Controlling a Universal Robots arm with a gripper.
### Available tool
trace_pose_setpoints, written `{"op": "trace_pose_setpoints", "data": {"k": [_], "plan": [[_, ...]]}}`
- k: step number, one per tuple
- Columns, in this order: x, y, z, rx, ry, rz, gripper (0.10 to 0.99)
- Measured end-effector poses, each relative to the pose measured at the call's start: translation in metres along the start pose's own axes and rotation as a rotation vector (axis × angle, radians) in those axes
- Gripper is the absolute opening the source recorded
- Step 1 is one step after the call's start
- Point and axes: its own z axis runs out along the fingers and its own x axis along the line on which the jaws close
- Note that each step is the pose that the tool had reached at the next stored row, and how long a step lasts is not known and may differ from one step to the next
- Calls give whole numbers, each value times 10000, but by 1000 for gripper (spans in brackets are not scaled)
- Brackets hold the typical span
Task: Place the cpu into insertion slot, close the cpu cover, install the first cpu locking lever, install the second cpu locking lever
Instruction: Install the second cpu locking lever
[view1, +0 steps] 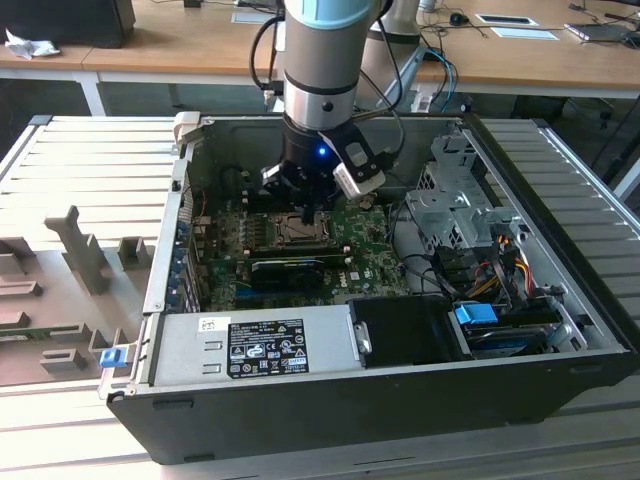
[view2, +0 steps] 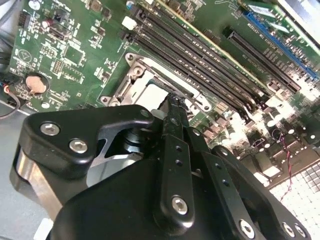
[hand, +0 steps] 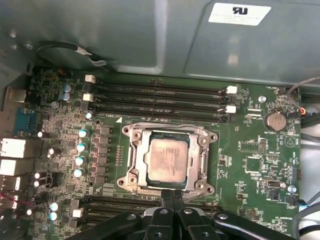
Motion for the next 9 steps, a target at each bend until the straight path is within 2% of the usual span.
{"op": "trace_pose_setpoints", "data": {"k": [5,7,9], "plan": [[52,-58,16,-26,-2,-3,106],[63,-112,20,-33,-3,1,106],[95,-136,22,-38,-4,2,106]]}}
